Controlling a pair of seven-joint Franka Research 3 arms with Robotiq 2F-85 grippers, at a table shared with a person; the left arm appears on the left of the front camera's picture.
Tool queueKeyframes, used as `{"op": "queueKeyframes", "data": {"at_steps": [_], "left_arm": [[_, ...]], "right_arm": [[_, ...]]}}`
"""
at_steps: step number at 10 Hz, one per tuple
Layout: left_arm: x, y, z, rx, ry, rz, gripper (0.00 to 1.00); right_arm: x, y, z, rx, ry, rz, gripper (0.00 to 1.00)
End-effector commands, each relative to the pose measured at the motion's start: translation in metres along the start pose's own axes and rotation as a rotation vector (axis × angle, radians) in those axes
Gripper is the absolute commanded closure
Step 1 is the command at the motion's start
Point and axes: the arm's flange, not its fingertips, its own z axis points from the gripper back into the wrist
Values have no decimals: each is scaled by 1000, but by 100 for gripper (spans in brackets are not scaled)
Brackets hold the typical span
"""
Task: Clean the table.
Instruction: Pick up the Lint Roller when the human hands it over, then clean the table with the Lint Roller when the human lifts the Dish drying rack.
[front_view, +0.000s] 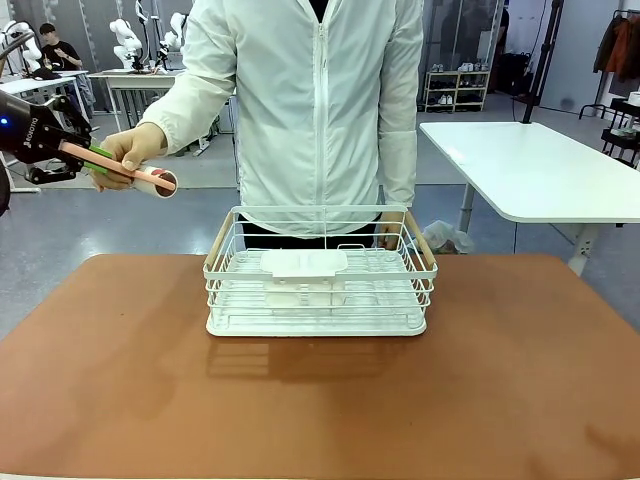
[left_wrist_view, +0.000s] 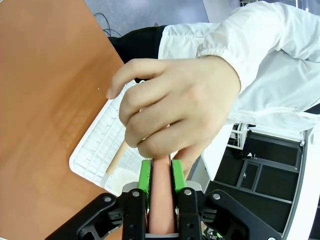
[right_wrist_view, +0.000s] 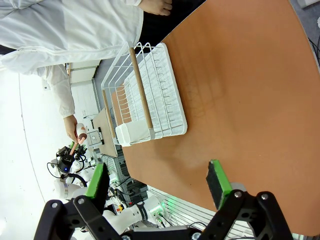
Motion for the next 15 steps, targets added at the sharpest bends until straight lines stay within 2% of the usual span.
{"op": "queueKeyframes", "data": {"at_steps": [1, 15], "left_arm": [[0, -1, 0, 1, -6, -4, 99], [0, -1, 0, 1, -6, -4, 99]], "right_arm": [[-3, 2, -1, -2, -15, 2, 0], [-3, 2, -1, -2, -15, 2, 0]]}}
